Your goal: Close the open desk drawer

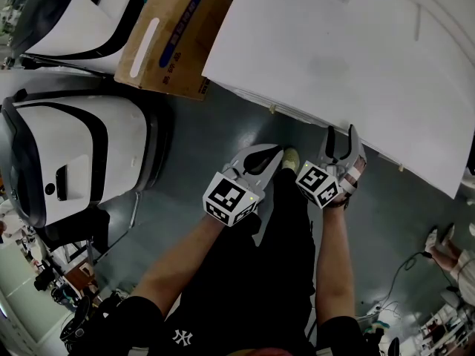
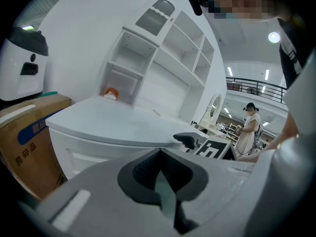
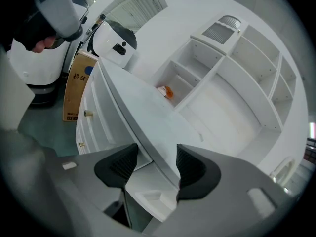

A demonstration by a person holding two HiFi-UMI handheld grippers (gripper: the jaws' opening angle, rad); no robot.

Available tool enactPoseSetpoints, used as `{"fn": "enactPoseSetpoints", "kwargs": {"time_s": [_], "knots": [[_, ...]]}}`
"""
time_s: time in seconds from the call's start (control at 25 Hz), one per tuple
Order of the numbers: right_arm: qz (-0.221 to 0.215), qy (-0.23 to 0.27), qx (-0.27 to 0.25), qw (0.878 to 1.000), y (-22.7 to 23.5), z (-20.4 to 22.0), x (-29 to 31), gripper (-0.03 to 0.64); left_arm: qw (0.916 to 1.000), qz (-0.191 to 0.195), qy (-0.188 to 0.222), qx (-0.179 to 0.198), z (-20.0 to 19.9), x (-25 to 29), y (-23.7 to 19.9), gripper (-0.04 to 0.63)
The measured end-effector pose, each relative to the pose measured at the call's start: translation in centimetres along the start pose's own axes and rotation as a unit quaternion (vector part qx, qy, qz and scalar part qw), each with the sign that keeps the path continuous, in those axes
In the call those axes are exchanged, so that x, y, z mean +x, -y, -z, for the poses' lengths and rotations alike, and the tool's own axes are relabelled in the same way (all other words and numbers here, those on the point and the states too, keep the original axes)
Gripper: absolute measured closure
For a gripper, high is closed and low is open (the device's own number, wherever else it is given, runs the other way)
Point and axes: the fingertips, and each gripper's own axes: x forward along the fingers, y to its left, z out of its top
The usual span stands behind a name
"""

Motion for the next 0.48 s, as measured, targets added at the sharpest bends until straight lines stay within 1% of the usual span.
{"fn": "enactPoseSetpoints", "kwargs": {"time_s": [0.2,0.36,0.48], "knots": [[0.002,-0.002,0.007,1.0,0.26,-0.21,0.45,0.345,1.0,-0.002,0.0,0.001,0.07,-0.34,0.02,0.595],[0.0,0.002,0.011,1.0,0.07,0.04,0.42,0.364,1.0,-0.004,0.001,0.002,0.03,-0.32,0.21,0.595],[-0.006,-0.008,0.014,1.0,0.1,0.48,-0.29,0.378,1.0,-0.003,0.002,0.002,-0.31,-0.54,0.71,0.595]]}}
